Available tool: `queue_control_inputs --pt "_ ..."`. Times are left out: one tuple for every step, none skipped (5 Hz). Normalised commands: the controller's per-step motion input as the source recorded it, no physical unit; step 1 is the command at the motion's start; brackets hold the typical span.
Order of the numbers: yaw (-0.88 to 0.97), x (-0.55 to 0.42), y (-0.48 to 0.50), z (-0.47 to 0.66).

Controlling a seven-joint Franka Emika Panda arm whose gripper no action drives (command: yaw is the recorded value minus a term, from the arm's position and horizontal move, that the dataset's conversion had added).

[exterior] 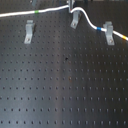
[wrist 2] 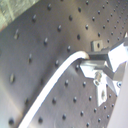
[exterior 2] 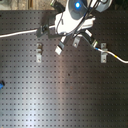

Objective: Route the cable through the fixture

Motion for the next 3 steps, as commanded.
queue_control_inputs --pt "0.32 -0.241 -0.435 0.02" --pt "0.29 -0.27 -0.408 0.0" --pt "0.04 -0.106 0.012 0.02"
